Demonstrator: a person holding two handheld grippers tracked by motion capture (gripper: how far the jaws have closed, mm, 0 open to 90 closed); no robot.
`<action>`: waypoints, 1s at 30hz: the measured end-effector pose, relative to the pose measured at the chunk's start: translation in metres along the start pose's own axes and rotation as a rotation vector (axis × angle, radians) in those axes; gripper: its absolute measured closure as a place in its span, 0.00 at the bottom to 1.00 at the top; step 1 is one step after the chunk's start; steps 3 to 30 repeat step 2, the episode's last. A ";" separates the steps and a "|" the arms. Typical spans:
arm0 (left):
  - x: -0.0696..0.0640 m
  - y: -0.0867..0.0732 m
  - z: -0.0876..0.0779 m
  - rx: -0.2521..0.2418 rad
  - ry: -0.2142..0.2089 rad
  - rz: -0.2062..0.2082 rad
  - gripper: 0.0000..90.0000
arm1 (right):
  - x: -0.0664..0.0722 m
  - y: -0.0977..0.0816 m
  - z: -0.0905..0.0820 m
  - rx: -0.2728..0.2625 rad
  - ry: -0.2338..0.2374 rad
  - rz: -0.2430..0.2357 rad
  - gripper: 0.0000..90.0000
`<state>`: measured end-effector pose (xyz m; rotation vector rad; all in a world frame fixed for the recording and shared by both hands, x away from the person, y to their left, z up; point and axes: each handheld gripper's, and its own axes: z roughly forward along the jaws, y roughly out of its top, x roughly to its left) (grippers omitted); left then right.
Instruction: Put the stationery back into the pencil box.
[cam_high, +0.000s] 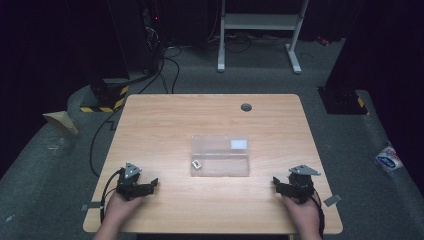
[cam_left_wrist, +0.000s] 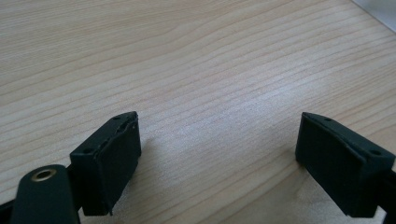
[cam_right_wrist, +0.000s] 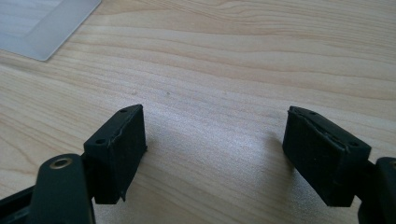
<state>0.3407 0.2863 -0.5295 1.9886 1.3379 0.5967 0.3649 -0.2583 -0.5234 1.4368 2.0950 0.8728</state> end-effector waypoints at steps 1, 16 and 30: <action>0.000 0.000 0.000 0.000 -0.001 0.001 0.16 | 0.000 0.000 0.000 -0.001 -0.001 0.000 0.23; 0.000 0.000 0.000 0.000 -0.002 0.001 0.16 | 0.000 0.000 0.000 0.000 -0.001 0.001 0.23; 0.000 0.000 0.000 0.000 -0.002 0.001 0.16 | 0.000 0.000 0.000 0.000 -0.001 0.001 0.23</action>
